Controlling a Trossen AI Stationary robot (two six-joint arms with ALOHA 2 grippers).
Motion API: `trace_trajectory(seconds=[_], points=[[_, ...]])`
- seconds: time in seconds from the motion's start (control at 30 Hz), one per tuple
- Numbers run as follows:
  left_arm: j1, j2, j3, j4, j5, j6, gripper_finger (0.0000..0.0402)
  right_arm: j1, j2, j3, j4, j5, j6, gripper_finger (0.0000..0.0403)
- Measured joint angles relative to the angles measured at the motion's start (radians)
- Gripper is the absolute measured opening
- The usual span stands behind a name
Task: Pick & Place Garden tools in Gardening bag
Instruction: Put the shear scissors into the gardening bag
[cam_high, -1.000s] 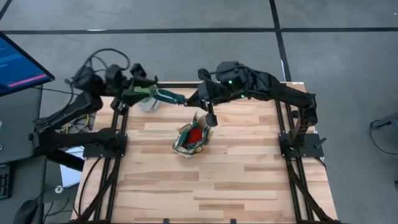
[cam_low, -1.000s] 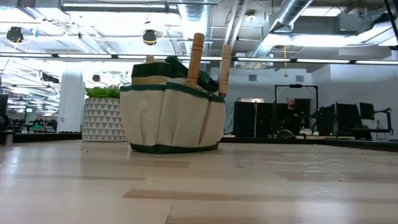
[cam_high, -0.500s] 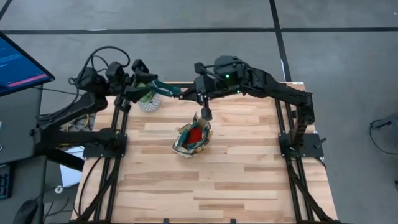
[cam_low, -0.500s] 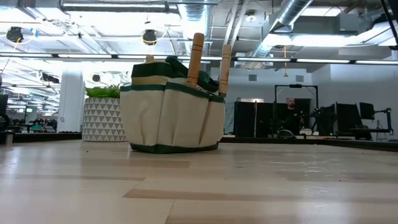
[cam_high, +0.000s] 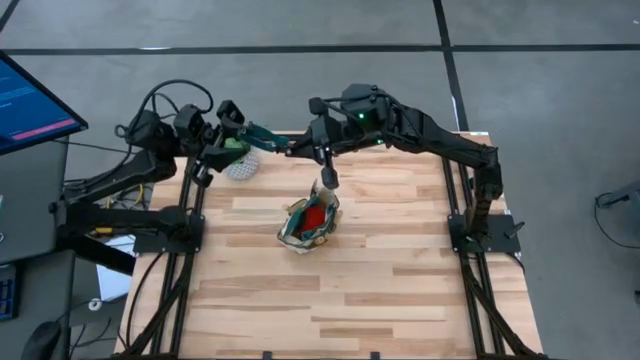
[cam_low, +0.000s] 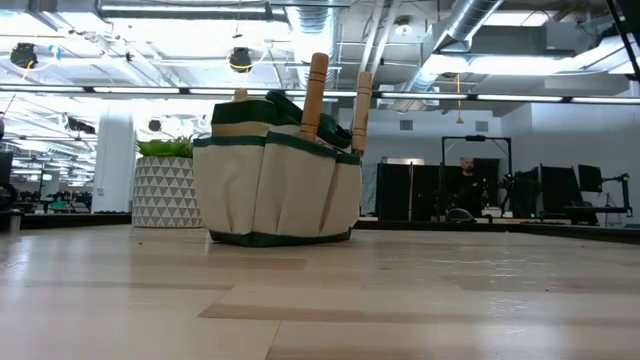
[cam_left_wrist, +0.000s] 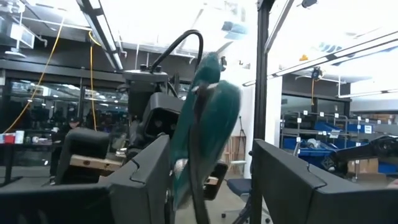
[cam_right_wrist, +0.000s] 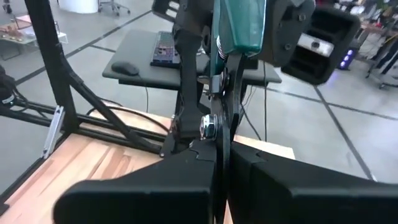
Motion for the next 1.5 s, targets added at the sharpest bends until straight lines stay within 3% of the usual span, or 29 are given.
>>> trace_trajectory(seconds=[0.6, 0.73, 0.9, 0.97, 1.2, 1.5], points=[[0.005, 0.053, 0.0, 0.008, -0.022, 0.032, 0.0156, -0.027, 0.018, 0.0, -0.053, -0.048, -0.003, 0.0], [0.005, 0.058, 0.0, 0.005, -0.04, 0.04, 0.0115, -0.035, 0.018, 0.0, -0.06, -0.049, -0.003, 0.0], [0.006, 0.066, 0.0, 0.011, -0.067, 0.081, 0.0026, -0.037, 0.017, 0.0, -0.067, -0.041, 0.012, 0.0006], [0.006, 0.067, 0.0, 0.01, -0.077, 0.085, 0.0021, -0.036, 0.017, 0.0, -0.068, -0.042, 0.011, 0.0016], [0.006, 0.062, 0.0, -0.015, -0.074, 0.053, 0.0021, -0.042, 0.005, 0.0, -0.104, -0.05, -0.005, 0.008], [0.005, 0.032, -0.001, -0.102, 0.035, 0.024, 0.0021, -0.033, -0.111, 0.001, -0.291, -0.097, 0.061, 0.0249]])
